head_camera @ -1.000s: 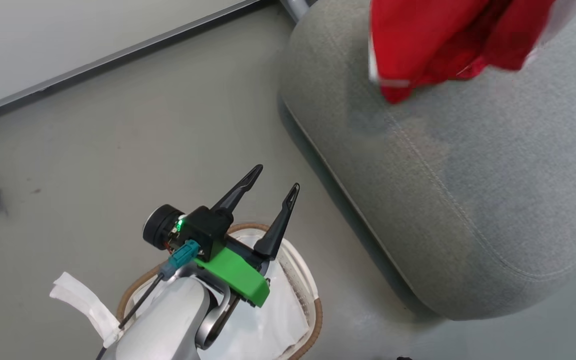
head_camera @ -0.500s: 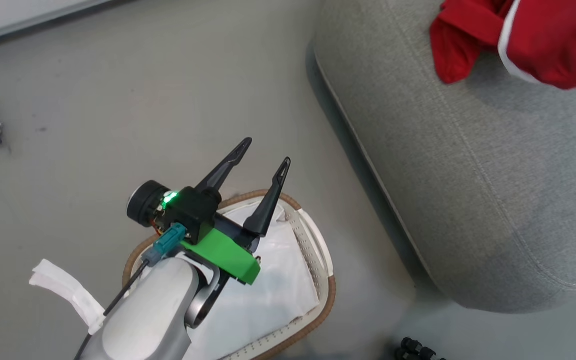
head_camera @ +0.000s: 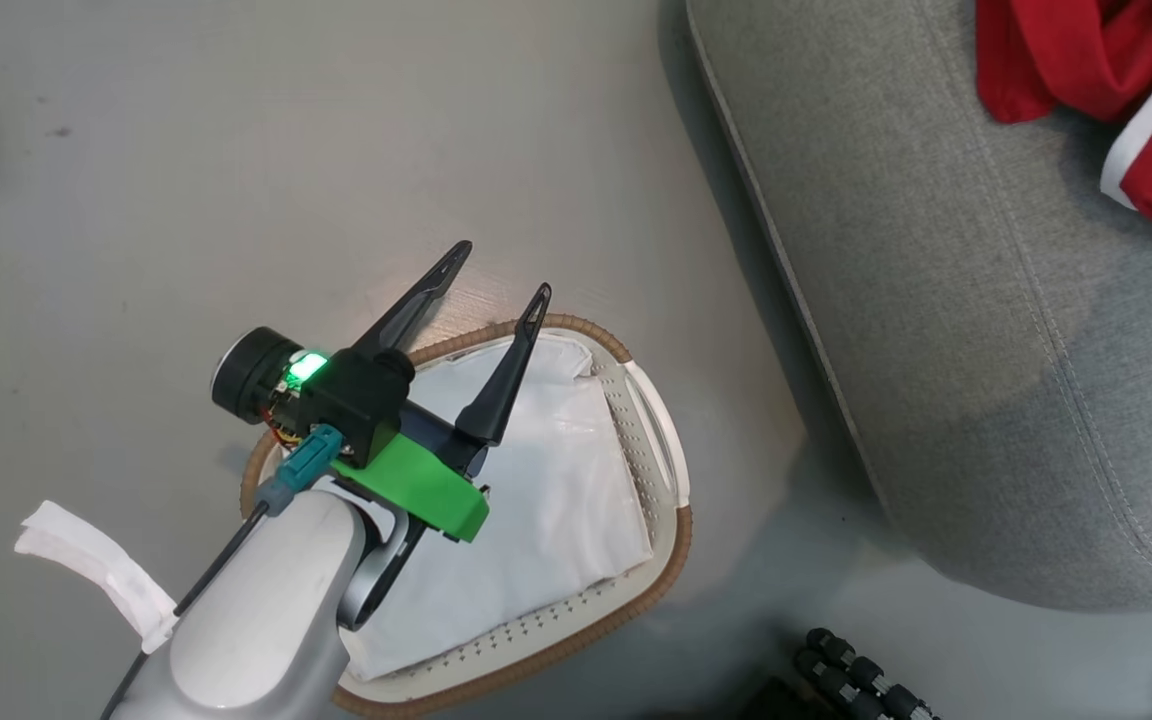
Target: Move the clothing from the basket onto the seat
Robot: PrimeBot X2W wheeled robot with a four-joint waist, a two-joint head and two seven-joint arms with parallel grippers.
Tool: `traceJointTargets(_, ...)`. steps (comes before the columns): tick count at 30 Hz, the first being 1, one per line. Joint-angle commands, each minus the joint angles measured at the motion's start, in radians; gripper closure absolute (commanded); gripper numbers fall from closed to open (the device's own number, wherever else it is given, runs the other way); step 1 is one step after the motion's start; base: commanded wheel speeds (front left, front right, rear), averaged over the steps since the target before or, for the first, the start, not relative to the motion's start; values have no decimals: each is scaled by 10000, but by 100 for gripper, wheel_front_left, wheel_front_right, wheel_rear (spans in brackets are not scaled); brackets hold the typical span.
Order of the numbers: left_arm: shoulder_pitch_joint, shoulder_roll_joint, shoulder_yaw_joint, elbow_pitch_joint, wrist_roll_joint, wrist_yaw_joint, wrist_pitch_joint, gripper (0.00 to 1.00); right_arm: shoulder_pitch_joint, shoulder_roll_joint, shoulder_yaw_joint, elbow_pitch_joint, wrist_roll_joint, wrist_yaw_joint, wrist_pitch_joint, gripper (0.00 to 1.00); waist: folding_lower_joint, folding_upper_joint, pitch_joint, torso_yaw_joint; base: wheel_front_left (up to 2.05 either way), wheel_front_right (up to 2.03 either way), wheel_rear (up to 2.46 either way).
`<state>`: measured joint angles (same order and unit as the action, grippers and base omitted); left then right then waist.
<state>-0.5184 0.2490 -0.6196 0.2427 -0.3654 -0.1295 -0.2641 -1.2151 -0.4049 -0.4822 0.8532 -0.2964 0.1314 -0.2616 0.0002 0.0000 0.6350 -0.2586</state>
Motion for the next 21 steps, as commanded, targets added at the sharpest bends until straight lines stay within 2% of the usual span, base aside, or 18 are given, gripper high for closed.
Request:
traceJointTargets(1,-97,116,33,-26,83,-17,-5,0,377,143,-98,-44,-173,-14,-46,100,-2,0,173,35,0,0,0)
traceJointTargets(12,160,99,229,112,104,53,-3,0,1897,1399,5,-545,-647,-14,-50,100,-2,0,111,-270,0,0,0)
traceJointTargets(13,194,66,250,124,77,56,-5,0,1989,1427,11,-616,-661,-14,-50,75,-2,0,53,-301,0,0,0)
traceJointTargets(14,217,34,258,143,61,54,-3,0,2072,1453,13,-643,-673,-14,-50,63,-2,0,-12,-319,0,0,0)
traceJointTargets(15,236,-6,266,159,39,50,-5,0,2169,1496,31,-679,-684,-14,-50,15,-2,0,-98,-333,0,0,0)
traceJointTargets(16,242,-41,281,170,22,47,-5,0,2261,1528,61,-710,-685,-14,-50,1,-2,0,-177,-339,0,0,0)
traceJointTargets(21,394,-331,398,199,-7,28,-3,0,2804,1579,357,-932,-506,-14,-51,0,-2,0,-696,-330,0,0,0)
